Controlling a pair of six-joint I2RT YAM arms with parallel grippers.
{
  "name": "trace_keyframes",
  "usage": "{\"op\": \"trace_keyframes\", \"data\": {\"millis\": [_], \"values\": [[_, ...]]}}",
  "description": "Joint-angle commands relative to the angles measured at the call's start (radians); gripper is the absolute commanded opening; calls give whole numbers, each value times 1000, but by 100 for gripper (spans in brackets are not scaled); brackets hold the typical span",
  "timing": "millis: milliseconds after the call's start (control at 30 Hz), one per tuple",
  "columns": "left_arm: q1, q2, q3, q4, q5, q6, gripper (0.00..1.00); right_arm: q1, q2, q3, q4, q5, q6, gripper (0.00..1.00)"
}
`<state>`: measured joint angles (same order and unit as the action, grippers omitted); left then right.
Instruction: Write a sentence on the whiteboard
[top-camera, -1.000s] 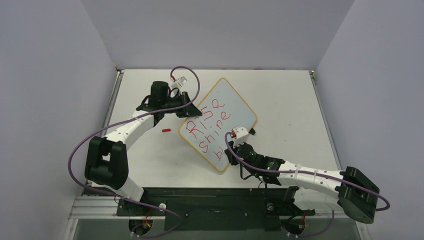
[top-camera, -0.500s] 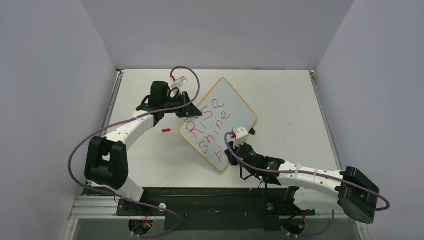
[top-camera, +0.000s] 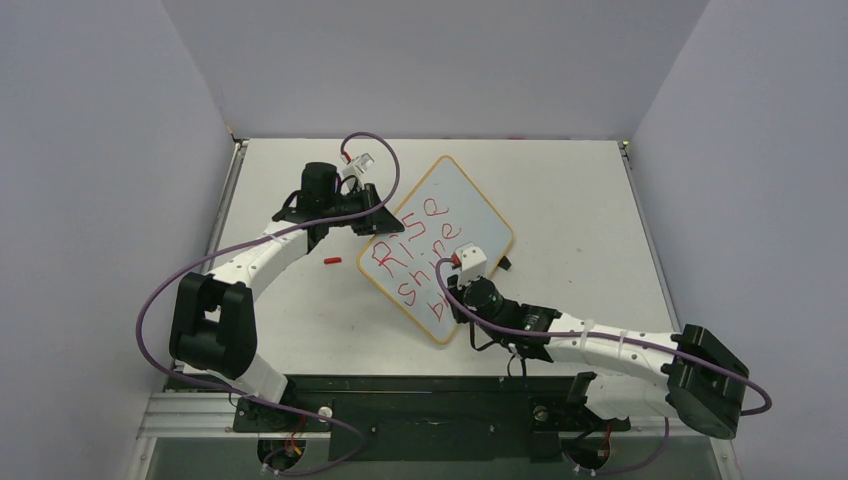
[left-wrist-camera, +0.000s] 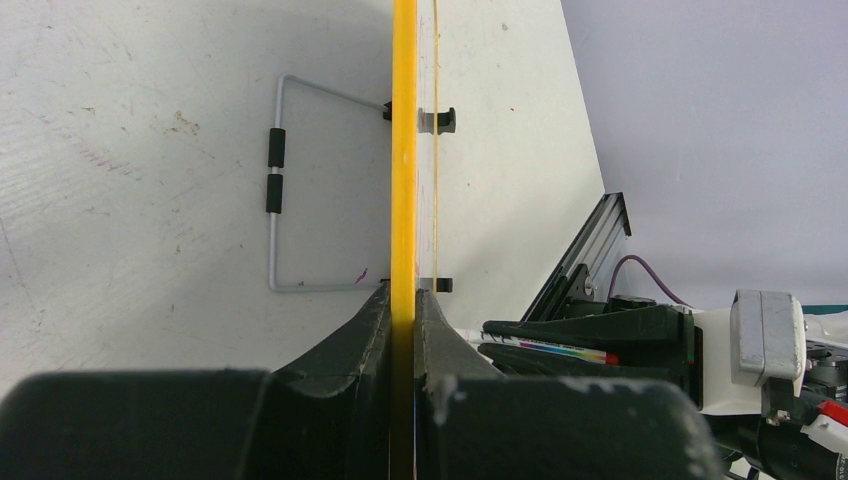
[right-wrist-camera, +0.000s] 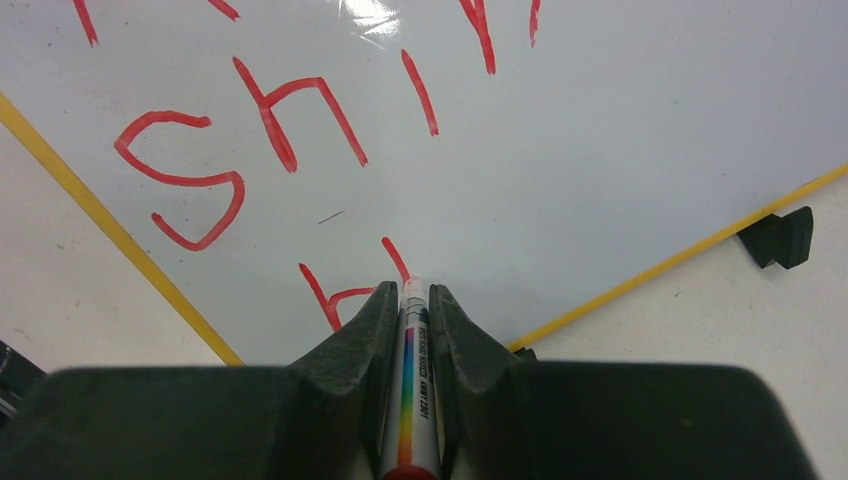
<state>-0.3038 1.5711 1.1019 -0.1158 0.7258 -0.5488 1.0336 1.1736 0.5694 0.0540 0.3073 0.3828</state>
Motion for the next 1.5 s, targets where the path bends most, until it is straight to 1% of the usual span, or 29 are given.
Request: {"op": "trace_keyframes", "data": {"millis": [0, 567, 867, 900, 933, 1000, 1467], "values": [[5, -25, 11, 64, -30, 33, 0, -8, 30, 48, 16, -10, -15, 0], [4, -22, 11, 63, -30, 34, 0, -51, 76, 114, 3, -15, -41, 0], [5, -21, 10, 62, -30, 33, 0, -54, 24, 133, -39, 5, -50, 0], [5, -22, -129, 63, -30, 34, 0, -55, 14, 134, -46, 10, -51, 0], [5, -22, -25, 63, -30, 34, 0, -54, 10, 134, -48, 12, -52, 0], [5, -23, 5, 64, -29, 32, 0, -57, 2, 133, -50, 19, -54, 0], [5, -27, 7, 64, -29, 32, 0, -70, 35, 129, -33, 19, -54, 0]]}}
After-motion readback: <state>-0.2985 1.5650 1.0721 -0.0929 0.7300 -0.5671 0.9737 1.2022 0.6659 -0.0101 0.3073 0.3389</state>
